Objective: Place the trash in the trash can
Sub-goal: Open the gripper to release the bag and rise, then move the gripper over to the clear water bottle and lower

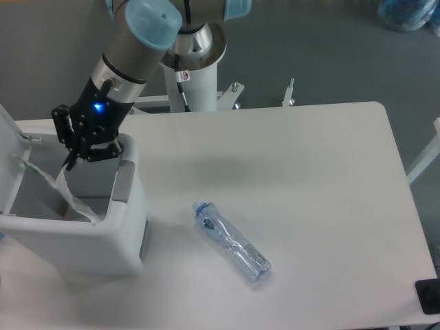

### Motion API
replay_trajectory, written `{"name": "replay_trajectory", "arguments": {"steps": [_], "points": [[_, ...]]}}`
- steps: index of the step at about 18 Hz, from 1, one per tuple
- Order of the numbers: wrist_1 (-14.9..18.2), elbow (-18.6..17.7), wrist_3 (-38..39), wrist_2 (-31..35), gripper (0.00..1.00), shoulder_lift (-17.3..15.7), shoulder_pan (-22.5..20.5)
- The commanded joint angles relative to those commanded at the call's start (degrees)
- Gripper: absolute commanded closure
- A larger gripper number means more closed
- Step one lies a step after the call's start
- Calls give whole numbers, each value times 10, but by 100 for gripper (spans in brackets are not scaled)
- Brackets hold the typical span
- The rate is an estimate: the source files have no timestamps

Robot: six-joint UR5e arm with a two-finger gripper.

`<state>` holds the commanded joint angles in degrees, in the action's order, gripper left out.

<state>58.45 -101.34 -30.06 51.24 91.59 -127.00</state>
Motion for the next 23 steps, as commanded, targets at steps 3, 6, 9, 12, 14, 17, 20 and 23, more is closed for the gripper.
{"name": "replay_trajectory", "arguments": {"steps": [3,6,9,12,14,17,20,23], "points": [[-4,0,-1,-4,41,-9,-1],[-4,4,-1,-1,0,-19,-1],[-3,8,-1,-2,0,-33,-3],[-1,14,0,-2,0,-47,-21],[-1,25,11,-8,0,-55,-73],[-1,31,89,-7,0,-54,-149],[0,28,118,-2,0,-39,-213],[-2,30,151,39,0,-8,-242]]}}
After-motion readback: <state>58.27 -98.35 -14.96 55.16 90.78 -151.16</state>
